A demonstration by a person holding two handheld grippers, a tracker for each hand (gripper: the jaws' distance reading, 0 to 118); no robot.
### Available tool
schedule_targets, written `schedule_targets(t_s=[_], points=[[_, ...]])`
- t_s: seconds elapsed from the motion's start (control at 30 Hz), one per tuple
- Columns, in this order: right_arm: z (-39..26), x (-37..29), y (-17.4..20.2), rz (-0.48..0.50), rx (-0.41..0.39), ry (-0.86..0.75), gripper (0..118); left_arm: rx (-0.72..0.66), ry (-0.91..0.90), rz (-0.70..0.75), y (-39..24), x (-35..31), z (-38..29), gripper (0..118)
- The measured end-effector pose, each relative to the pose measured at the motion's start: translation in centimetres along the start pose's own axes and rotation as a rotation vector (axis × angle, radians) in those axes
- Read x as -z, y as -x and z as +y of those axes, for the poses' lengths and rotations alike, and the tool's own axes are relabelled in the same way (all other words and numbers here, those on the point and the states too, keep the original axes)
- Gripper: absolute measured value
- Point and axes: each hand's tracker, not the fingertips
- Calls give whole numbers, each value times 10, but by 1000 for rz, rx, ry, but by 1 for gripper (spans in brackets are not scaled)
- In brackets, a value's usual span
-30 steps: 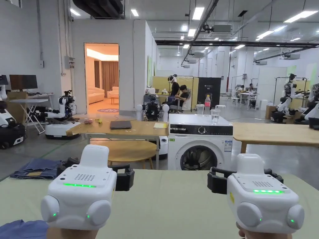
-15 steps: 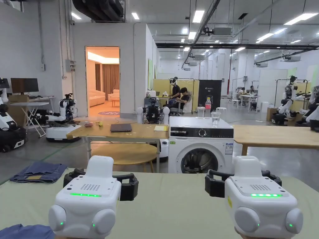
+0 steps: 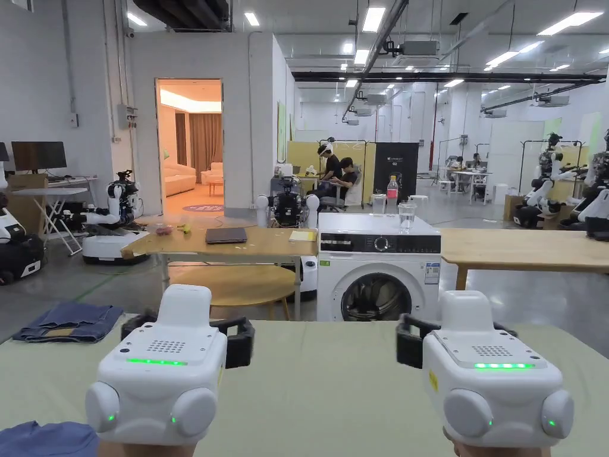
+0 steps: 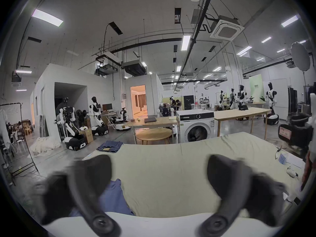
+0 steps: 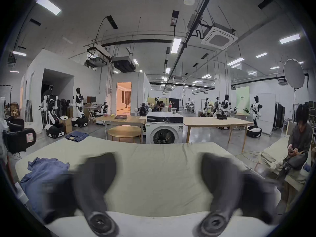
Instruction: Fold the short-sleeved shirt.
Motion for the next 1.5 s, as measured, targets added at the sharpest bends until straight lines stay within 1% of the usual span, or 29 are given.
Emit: schedule_targets(t_s=[0.03, 0.07, 0.1, 0.13, 0.2, 0.27, 0.33, 0.43, 0.5, 0.57, 0.6, 0.63, 0.7, 0.83, 0.87, 0.97, 1.0, 1.03, 1.1, 1.13, 1.17, 1.2, 1.27, 1.3, 1.4, 1.43, 1.47, 1.5], points=[[-1, 0, 1, -20, -11, 1, 11, 1, -8, -2, 0, -1, -1, 52], [-2, 1, 1, -79, -38, -2, 0, 3, -5, 20, -1, 1, -2, 0], [-9, -1, 2, -79, -29, -35, 0, -5, -36, 54, -1, -1, -3, 0], [-11, -2, -1, -46, -11, -28, 0, -12, -30, 10, 3, -3, -3, 0], [-10, -1, 3, -40, -10, -21, 0, -8, -22, 9, 8, -3, -3, 0], [-14, 1, 13, -43, -18, -27, 0, 8, -22, 42, 18, -12, -5, 0], [-9, 1, 31, 10, -15, -29, 0, -1, -15, 82, 41, -21, -9, 0], [-12, 3, 82, 116, -33, -36, 0, -2, 7, 183, 84, -39, -19, 0], [-22, 1, 126, 206, -44, -28, 0, 6, 35, 264, 127, -46, -32, 0], [-33, 4, 167, 314, -35, 1, 0, 10, 68, 354, 168, -60, -43, 0], [-40, 4, 188, 379, -19, 30, 0, 24, 96, 411, 188, -67, -49, 0], [-48, 2, 205, 424, -11, 54, 0, 46, 139, 460, 209, -69, -56, 0], [-60, -3, 235, 479, -14, 86, 0, 50, 242, 498, 246, -71, -72, 0], [-88, -1, 272, 537, -46, 142, 0, -26, 432, 464, 290, -41, -111, 0], [-94, 2, 277, 543, -55, 146, 0, -33, 485, 429, 292, -28, -123, 0], [-110, 14, 287, 537, -83, 173, 1, -69, 558, 300, 286, 24, -152, 0], [-115, 19, 287, 536, -87, 181, 2, -81, 569, 285, 284, 44, -163, 0], [-120, 24, 287, 531, -92, 191, 3, -64, 579, 297, 273, 63, -171, 19], [-126, 33, 285, 510, -106, 211, 4, -40, 662, 284, 270, 106, -191, 102], [-131, 38, 283, 499, -110, 217, 5, -38, 704, 252, 270, 127, -201, 118], [-134, 42, 280, 490, -113, 224, 7, -47, 636, 205, 261, 142, -206, 118], [-139, 48, 277, 480, -114, 236, 9, -47, 712, 212, 261, 162, -218, 118], [-144, 56, 271, 459, -114, 258, 9, -87, 751, 197, 262, 196, -235, 118], [-147, 61, 268, 444, -114, 271, 9, -121, 759, 184, 247, 198, -236, 118], [-153, 70, 256, 416, -109, 293, 9, -264, 816, 124, 241, 231, -259, 117], [-154, 74, 252, 400, -113, 295, 8, -291, 830, 121, 231, 238, -265, 117], [-155, 77, 249, 392, -114, 297, 8, -299, 845, 115, 229, 244, -270, 114], [-155, 78, 246, 386, -114, 300, 8, -277, 864, 123, 225, 250, -277, 108]])
